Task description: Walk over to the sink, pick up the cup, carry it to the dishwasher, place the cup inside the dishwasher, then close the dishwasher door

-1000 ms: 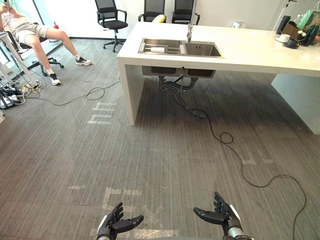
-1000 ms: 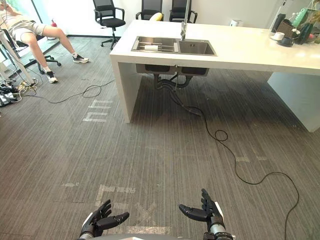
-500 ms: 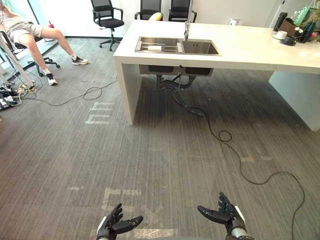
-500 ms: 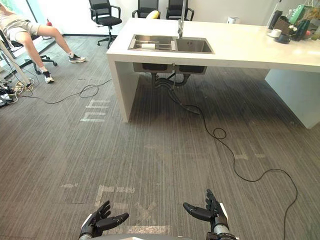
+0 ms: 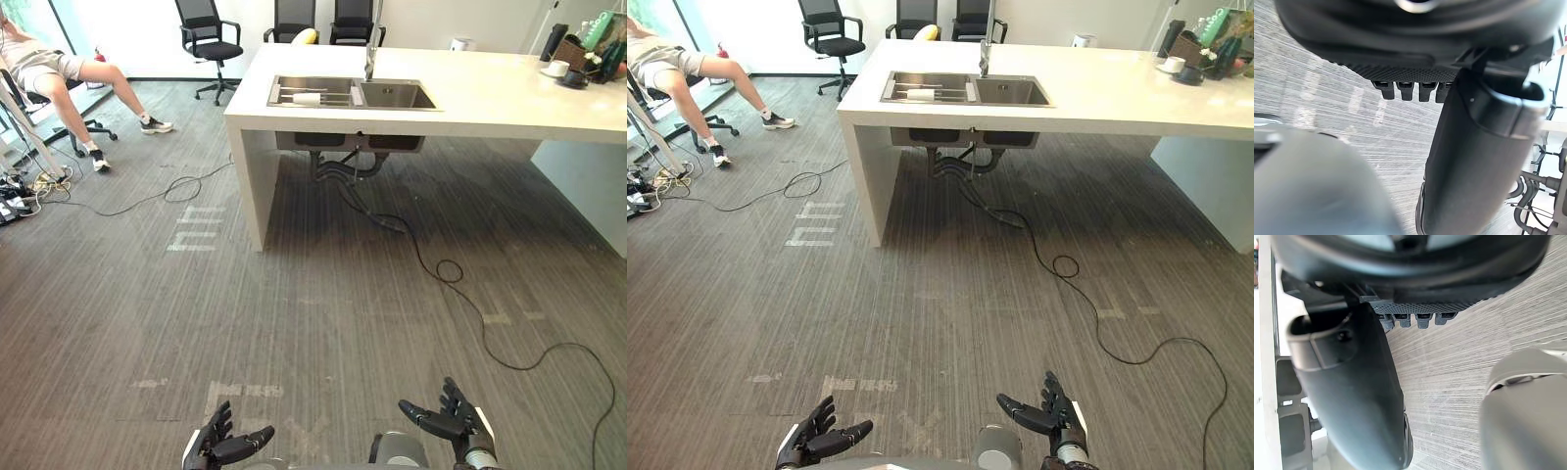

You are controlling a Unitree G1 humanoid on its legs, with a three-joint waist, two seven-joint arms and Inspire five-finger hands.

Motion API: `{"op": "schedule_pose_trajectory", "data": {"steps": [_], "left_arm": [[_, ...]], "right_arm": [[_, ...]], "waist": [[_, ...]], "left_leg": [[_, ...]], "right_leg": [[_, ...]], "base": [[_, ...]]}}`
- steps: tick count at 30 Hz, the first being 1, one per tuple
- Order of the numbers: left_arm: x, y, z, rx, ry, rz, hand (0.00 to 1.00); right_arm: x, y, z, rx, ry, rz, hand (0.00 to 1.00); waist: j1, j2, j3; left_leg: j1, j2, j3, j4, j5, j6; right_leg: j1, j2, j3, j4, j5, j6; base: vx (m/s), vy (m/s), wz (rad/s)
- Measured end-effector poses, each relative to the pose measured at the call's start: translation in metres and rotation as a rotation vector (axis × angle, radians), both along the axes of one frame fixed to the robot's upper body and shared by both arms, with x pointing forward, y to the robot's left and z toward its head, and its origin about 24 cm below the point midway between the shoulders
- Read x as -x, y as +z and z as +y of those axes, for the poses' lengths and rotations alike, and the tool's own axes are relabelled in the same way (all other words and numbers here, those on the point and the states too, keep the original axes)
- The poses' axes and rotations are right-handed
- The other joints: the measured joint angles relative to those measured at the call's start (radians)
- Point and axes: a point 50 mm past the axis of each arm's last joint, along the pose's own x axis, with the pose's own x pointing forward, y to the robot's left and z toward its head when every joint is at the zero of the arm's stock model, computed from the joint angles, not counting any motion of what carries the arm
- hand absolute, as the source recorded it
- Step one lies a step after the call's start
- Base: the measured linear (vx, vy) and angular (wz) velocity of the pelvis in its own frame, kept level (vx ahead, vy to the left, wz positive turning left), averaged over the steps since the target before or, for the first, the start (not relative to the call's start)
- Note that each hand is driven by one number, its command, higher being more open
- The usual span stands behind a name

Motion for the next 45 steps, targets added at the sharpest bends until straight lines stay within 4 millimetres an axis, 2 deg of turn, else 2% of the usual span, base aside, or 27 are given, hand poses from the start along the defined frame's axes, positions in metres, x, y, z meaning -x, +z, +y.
{"op": "schedule_pose_trajectory", "data": {"steps": [2, 5, 7, 8, 11, 12, 14, 16, 17, 18, 19, 21, 22, 23, 26, 27, 28, 29, 30, 31, 36, 37, 39, 41, 43, 44, 45], "left_arm": [[-0.005, 0.003, 0.005, -0.013, -0.007, -0.016, 1.0], [0.001, 0.003, 0.01, -0.02, 0.001, 0.003, 1.0], [0.007, -0.001, 0.001, 0.026, 0.045, 0.01, 1.0], [0.008, -0.002, -0.003, 0.04, 0.047, 0.006, 1.0], [0.015, -0.005, -0.017, 0.087, 0.055, 0.014, 1.0], [0.019, -0.006, -0.019, 0.096, 0.05, 0.018, 1.0], [0.017, -0.005, -0.017, 0.09, 0.051, 0.006, 1.0], [0.014, -0.004, -0.017, 0.09, 0.048, -0.009, 1.0], [0.01, -0.003, -0.017, 0.088, 0.049, -0.021, 1.0], [0.009, -0.002, -0.017, 0.084, 0.053, -0.031, 1.0], [0.008, -0.002, -0.017, 0.083, 0.056, -0.034, 1.0], [0.008, -0.002, -0.02, 0.087, 0.063, -0.043, 1.0], [0.008, -0.002, -0.019, 0.088, 0.074, -0.051, 1.0], [0.005, 0.0, -0.013, 0.077, 0.067, -0.058, 1.0], [-0.004, 0.002, -0.006, 0.052, 0.061, -0.075, 1.0], [-0.005, 0.003, -0.003, 0.036, 0.066, -0.074, 1.0], [-0.003, 0.002, -0.003, 0.03, 0.076, -0.064, 1.0], [-0.002, 0.002, -0.003, 0.029, 0.079, -0.058, 1.0], [0.0, 0.001, -0.004, 0.027, 0.081, -0.046, 1.0], [0.003, 0.0, -0.003, 0.022, 0.079, -0.036, 1.0], [-0.021, 0.006, -0.005, 0.008, 0.042, -0.095, 1.0], [-0.028, 0.009, -0.007, 0.009, 0.032, -0.116, 1.0], [-0.04, 0.014, -0.01, 0.004, 0.014, -0.159, 1.0], [-0.045, 0.02, -0.01, -0.021, 0.029, -0.202, 1.0], [-0.052, 0.028, -0.011, -0.051, 0.074, -0.271, 1.0], [-0.056, 0.036, -0.013, -0.06, 0.109, -0.33, 1.0], [-0.063, 0.046, -0.014, -0.064, 0.132, -0.4, 1.0]], "right_arm": [[-0.001, 0.0, 0.002, -0.012, 0.025, -0.011, 1.0], [-0.001, 0.003, 0.004, -0.016, 0.045, -0.03, 1.0], [-0.006, 0.005, 0.005, -0.01, 0.055, -0.048, 1.0], [-0.007, 0.006, 0.005, -0.007, 0.055, -0.055, 1.0], [-0.008, 0.007, 0.004, -0.003, 0.052, -0.057, 1.0], [-0.008, 0.007, 0.004, 0.0, 0.046, -0.054, 1.0], [-0.009, 0.007, 0.001, 0.006, 0.038, -0.053, 1.0], [-0.015, 0.011, -0.006, 0.028, 0.033, -0.067, 1.0], [-0.018, 0.013, -0.01, 0.036, 0.016, -0.074, 1.0], [-0.022, 0.014, -0.014, 0.04, -0.008, -0.087, 1.0], [-0.024, 0.015, -0.015, 0.041, -0.014, -0.093, 1.0], [-0.024, 0.015, -0.014, 0.042, -0.009, -0.091, 1.0], [-0.023, 0.013, -0.008, 0.029, 0.002, -0.086, 1.0], [-0.026, 0.012, 0.0, 0.01, 0.004, -0.09, 1.0], [-0.023, 0.009, 0.003, 0.0, 0.016, -0.072, 1.0], [-0.021, 0.007, 0.003, -0.004, 0.014, -0.056, 1.0], [-0.02, 0.006, 0.005, -0.008, 0.021, -0.046, 1.0], [-0.02, 0.005, 0.007, -0.01, 0.031, -0.042, 1.0], [-0.021, 0.004, 0.012, -0.019, 0.063, -0.036, 1.0], [-0.022, 0.003, 0.019, -0.028, 0.104, -0.031, 1.0], [-0.031, 0.007, 0.028, -0.035, 0.156, -0.076, 1.0], [-0.032, 0.009, 0.027, -0.032, 0.155, -0.087, 1.0], [-0.029, 0.01, 0.028, -0.034, 0.149, -0.099, 1.0], [-0.023, 0.009, 0.033, -0.052, 0.139, -0.095, 1.0], [-0.02, 0.007, 0.037, -0.07, 0.14, -0.083, 1.0], [-0.019, 0.006, 0.037, -0.08, 0.144, -0.065, 1.0], [-0.019, 0.007, 0.037, -0.082, 0.146, -0.066, 1.0]], "waist": [[0.0, -0.002, 0.002], [-0.001, -0.025, -0.006], [-0.002, 0.007, -0.032], [-0.003, 0.018, -0.038], [-0.005, 0.035, -0.038], [-0.003, 0.039, -0.032], [-0.001, 0.029, -0.025], [0.0, 0.028, -0.012], [0.003, 0.026, -0.008], [0.005, 0.028, -0.003], [0.007, 0.031, 0.0], [0.031, 0.042, 0.004], [0.056, 0.033, -0.003], [0.057, 0.007, -0.006], [0.047, -0.032, -0.019], [0.045, -0.042, -0.021], [0.046, -0.045, -0.021], [0.045, -0.042, -0.021], [0.043, -0.037, -0.019], [0.041, -0.034, -0.02], [0.027, -0.019, -0.012], [0.024, -0.019, -0.012], [0.023, -0.022, -0.011], [0.022, -0.034, -0.016], [0.019, -0.029, -0.018], [0.022, -0.001, -0.029], [0.023, 0.014, -0.027]], "left_leg": [[0.007, 0.032, -0.023, 0.011, -0.026, -0.032], [0.075, 0.06, -0.037, 0.02, -0.089, -0.096], [0.049, 0.129, -0.029, 0.15, -0.097, -0.112], [0.015, 0.149, -0.03, 0.223, -0.088, -0.11], [-0.154, 0.26, -0.017, 0.63, 0.066, -0.084], [-0.212, 0.293, 0.006, 0.749, 0.055, -0.075], [-0.284, 0.271, 0.051, 0.743, 0.022, -0.071], [-0.332, 0.21, 0.126, 0.586, -0.007, -0.068], [-0.366, 0.147, 0.154, 0.431, -0.007, -0.066], [-0.405, 0.09, 0.162, 0.258, 0.032, -0.071], [-0.423, 0.07, 0.16, 0.171, 0.077, -0.076], [-0.451, 0.051, 0.157, -0.04, 0.292, -0.064], [-0.448, 0.052, 0.162, 0.0, 0.374, 0.01], [-0.453, 0.039, 0.18, 0.045, 0.319, 0.035], [-0.448, -0.002, 0.197, 0.106, 0.22, 0.062], [-0.426, -0.024, 0.203, 0.126, 0.178, 0.073], [-0.385, -0.038, 0.207, 0.125, 0.139, 0.076], [-0.36, -0.04, 0.206, 0.122, 0.123, 0.077], [-0.3, -0.039, 0.203, 0.107, 0.1, 0.075], [-0.234, -0.035, 0.197, 0.066, 0.094, 0.069], [-0.085, 0.011, 0.131, -0.058, 0.092, 0.042], [-0.069, 0.016, 0.115, -0.07, 0.087, 0.032], [-0.03, 0.015, 0.082, -0.075, 0.063, -0.009], [0.003, 0.005, 0.067, -0.071, 0.035, -0.044], [0.015, 0.016, 0.044, -0.048, -0.01, -0.068], [0.014, 0.058, 0.033, -0.028, -0.033, -0.102], [-0.012, 0.083, 0.037, 0.035, -0.039, -0.114]], "right_leg": [[-0.025, 0.032, 0.0, -0.119, 0.011, -0.003], [-0.016, 0.043, 0.012, -0.17, 0.108, -0.06], [-0.003, 0.088, -0.022, -0.101, -0.003, -0.083], [0.001, 0.1, -0.031, -0.096, -0.019, -0.094], [0.101, 0.16, -0.062, -0.133, -0.092, -0.124], [0.172, 0.189, -0.065, -0.185, -0.104, -0.141], [0.265, 0.198, -0.063, -0.276, -0.095, -0.137], [0.35, 0.191, -0.051, -0.36, -0.086, -0.125], [0.393, 0.175, -0.042, -0.399, -0.085, -0.124], [0.424, 0.163, -0.033, -0.427, -0.085, -0.123], [0.438, 0.161, -0.025, -0.435, -0.085, -0.122], [0.494, 0.176, 0.024, -0.467, -0.106, -0.086], [0.52, 0.17, 0.064, -0.466, -0.139, -0.063], [0.529, 0.146, 0.084, -0.456, -0.153, -0.061], [0.451, 0.074, 0.138, -0.252, -0.146, -0.049], [0.4, 0.032, 0.143, -0.095, -0.101, -0.002], [0.33, -0.01, 0.145, 0.075, 0.007, 0.024], [0.299, -0.03, 0.141, 0.156, 0.046, 0.017], [0.246, -0.057, 0.108, 0.266, 0.028, -0.01], [0.207, -0.055, 0.074, 0.29, 0.0, -0.012], [0.076, 0.035, -0.047, -0.031, -0.047, 0.001], [0.053, 0.046, -0.046, -0.108, -0.04, 0.001], [0.015, 0.053, -0.022, -0.257, 0.037, -0.011], [0.012, 0.042, -0.01, -0.28, 0.099, -0.062], [0.011, 0.041, -0.017, -0.246, 0.136, -0.074], [0.019, 0.069, -0.041, -0.23, 0.083, -0.076], [0.025, 0.085, -0.059, -0.225, 0.055, -0.09]], "base": [[0.3, -0.173, 0.37], [0.42, -0.255, 0.2], [0.48, -0.276, 0.09], [0.46, -0.296, 0.1], [0.51, -0.317, 0.09], [0.43, -0.21, -0.02], [0.42, -0.14, -0.12], [0.43, -0.065, -0.17], [0.45, 0.023, -0.23], [0.45, 0.044, -0.28], [0.45, 0.068, -0.35], [0.47, 0.139, -0.73], [0.46, 0.184, -0.87], [0.5, 0.181, -0.56], [0.51, 0.198, -0.05], [0.57, 0.228, 0.01], [0.47, 0.18, -0.04], [0.56, 0.205, -0.14], [0.45, 0.144, -0.07], [0.43, 0.119, 0.0], [0.34, 0.007, 0.33], [0.25, -0.038, 0.42], [0.31, -0.078, 0.49], [0.38, -0.208, 0.49], [0.46, -0.345, 0.44], [0.32, -0.247, 0.32], [0.35, -0.308, 0.4]]}}
